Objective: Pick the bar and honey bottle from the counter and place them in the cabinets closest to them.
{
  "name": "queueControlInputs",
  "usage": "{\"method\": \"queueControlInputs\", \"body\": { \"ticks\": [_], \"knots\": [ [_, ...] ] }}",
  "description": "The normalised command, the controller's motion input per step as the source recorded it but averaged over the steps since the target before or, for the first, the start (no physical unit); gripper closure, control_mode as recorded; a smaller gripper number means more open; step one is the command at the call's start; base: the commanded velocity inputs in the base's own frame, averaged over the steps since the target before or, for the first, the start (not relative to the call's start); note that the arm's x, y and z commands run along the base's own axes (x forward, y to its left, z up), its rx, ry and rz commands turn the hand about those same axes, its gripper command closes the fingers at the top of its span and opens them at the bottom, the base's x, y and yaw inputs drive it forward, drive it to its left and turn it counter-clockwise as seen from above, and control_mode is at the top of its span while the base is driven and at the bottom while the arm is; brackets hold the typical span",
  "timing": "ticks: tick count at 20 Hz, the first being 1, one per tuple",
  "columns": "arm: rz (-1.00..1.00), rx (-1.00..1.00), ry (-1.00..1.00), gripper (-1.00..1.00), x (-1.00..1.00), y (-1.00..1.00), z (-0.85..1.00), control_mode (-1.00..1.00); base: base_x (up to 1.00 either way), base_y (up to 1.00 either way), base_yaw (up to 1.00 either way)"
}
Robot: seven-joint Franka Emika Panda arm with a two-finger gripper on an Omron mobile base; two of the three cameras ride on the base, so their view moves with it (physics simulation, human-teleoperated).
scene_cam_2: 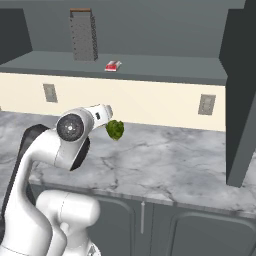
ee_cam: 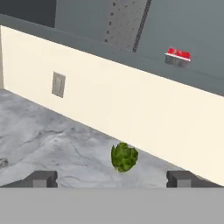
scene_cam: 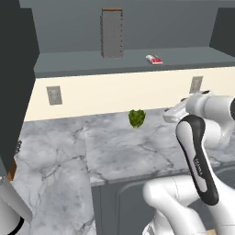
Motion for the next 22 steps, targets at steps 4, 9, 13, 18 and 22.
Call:
{"method": "queueControlInputs", "body": {
  "ticks": [4,9,13,18,22],
  "knots": [
    [-0.01,-0.03,-0.16,-1.00,-0.01,-0.03,-0.49,-1.00,0.00,0.00,0.00],
    [0.00,0.00,0.00,-1.00,-0.03,0.00,0.00,-1.00,0.00,0.00,0.00],
    [0.00,0.00,0.00,-1.00,0.00,0.00,0.00,1.00,-0.64,-0.18,0.00],
    [0.00,0.00,0.00,-1.00,0.00,0.00,0.00,1.00,-0.84,-0.26,0.00],
    [0.00,0.00,0.00,-1.00,0.00,0.00,0.00,1.00,-0.84,-0.23,0.00]
  ]
}}
